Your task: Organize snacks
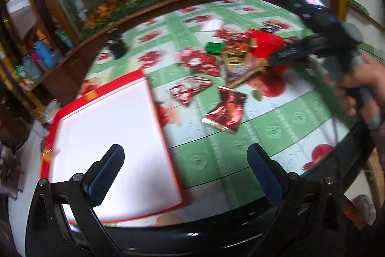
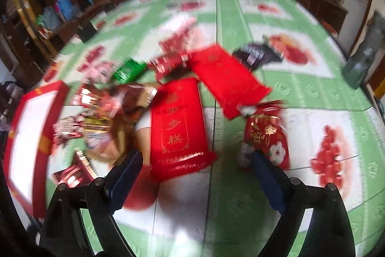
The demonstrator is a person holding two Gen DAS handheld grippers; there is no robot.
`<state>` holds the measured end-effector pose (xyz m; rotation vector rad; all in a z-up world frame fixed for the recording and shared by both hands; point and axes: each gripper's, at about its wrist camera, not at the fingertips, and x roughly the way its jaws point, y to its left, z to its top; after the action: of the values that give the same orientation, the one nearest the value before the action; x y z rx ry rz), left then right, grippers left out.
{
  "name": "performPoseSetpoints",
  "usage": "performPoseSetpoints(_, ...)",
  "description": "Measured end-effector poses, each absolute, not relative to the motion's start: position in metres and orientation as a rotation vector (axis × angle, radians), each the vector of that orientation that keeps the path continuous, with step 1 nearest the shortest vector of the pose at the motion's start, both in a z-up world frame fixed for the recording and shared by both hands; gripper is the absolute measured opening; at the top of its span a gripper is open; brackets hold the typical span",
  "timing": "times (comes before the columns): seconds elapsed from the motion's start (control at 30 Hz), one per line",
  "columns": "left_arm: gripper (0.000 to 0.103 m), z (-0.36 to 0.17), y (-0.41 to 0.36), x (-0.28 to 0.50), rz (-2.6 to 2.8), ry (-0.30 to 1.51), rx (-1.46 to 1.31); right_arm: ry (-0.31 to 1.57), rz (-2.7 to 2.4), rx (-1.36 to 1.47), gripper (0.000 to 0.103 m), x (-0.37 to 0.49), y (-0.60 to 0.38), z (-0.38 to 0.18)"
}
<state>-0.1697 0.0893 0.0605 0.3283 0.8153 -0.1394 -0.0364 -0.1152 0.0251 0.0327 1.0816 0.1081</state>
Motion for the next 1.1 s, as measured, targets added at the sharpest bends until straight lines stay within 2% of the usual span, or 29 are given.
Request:
performPoseSetpoints(0.1, 0.103, 0.057, 0.076, -0.154, -0.185, 0.844, 0.328, 1.079, 0.084, -0.061, 0.092, -0.032, -0.103, 0.021)
performPoseSetpoints(0.2, 0.103, 0.048, 0.056, -0.131, -0.205, 0.897, 0.361, 1.061, 0.115, -0.074, 0.086, -0.034, -0.103, 0.021)
performPoseSetpoints(0.23, 0.102, 0.044, 0.05, -0.126, -0.216, 0.912, 0.369, 1.055, 0.12, -0.078, 0.074, -0.036, -0.105, 0.022)
performPoseSetpoints(0.27, 0.102, 0.041, 0.045, -0.121, -0.222, 0.924, 0.375, 1.05, 0.127, -0.079, 0.054, -0.04, -0.109, 0.025)
performPoseSetpoints(0.3, 0.102, 0.038, 0.041, -0.118, -0.227, 0.934, 0.385, 1.054, 0.139, -0.078, 0.053, -0.048, -0.116, 0.026)
performPoseSetpoints(0.4, 0.102, 0.024, 0.029, -0.105, -0.229, 0.98, 0.43, 1.062, 0.15, -0.086, 0.052, -0.066, -0.128, 0.027)
performPoseSetpoints(0.53, 0.092, 0.018, 0.035, -0.09, -0.26, 1.026, 0.332, 1.062, 0.183, -0.044, 0.052, -0.104, -0.148, 0.031)
performPoseSetpoints(0.57, 0.088, 0.018, 0.038, -0.088, -0.271, 1.033, 0.28, 1.059, 0.189, -0.037, 0.052, -0.112, -0.152, 0.031)
performPoseSetpoints(0.6, 0.079, 0.017, 0.042, -0.087, -0.3, 1.044, 0.221, 1.057, 0.196, -0.031, 0.052, -0.121, -0.155, 0.031)
performPoseSetpoints(0.67, 0.075, 0.017, 0.042, -0.088, -0.311, 1.034, 0.193, 1.047, 0.197, -0.03, 0.052, -0.138, -0.158, 0.031)
performPoseSetpoints(0.7, 0.07, 0.017, 0.041, -0.093, -0.318, 1.017, 0.196, 1.04, 0.193, -0.025, 0.052, -0.145, -0.16, 0.031)
performPoseSetpoints(0.77, 0.054, 0.018, 0.038, -0.099, -0.331, 1.0, 0.198, 1.028, 0.185, -0.022, 0.052, -0.154, -0.16, 0.031)
performPoseSetpoints(0.8, 0.04, 0.02, 0.035, -0.104, -0.339, 0.998, 0.201, 1.02, 0.181, -0.019, 0.051, -0.158, -0.16, 0.031)
performPoseSetpoints(0.97, 0.04, 0.023, 0.034, -0.121, -0.38, 0.993, 0.197, 1.005, 0.254, 0.068, 0.049, -0.168, -0.153, 0.034)
performPoseSetpoints(1.0, 0.036, 0.024, 0.037, -0.125, -0.389, 0.991, 0.172, 1.009, 0.287, 0.096, 0.049, -0.169, -0.15, 0.035)
performPoseSetpoints(1.1, 0.036, 0.03, 0.048, -0.126, -0.426, 0.988, 0.089, 1.02, 0.388, 0.215, 0.049, -0.172, -0.142, 0.034)
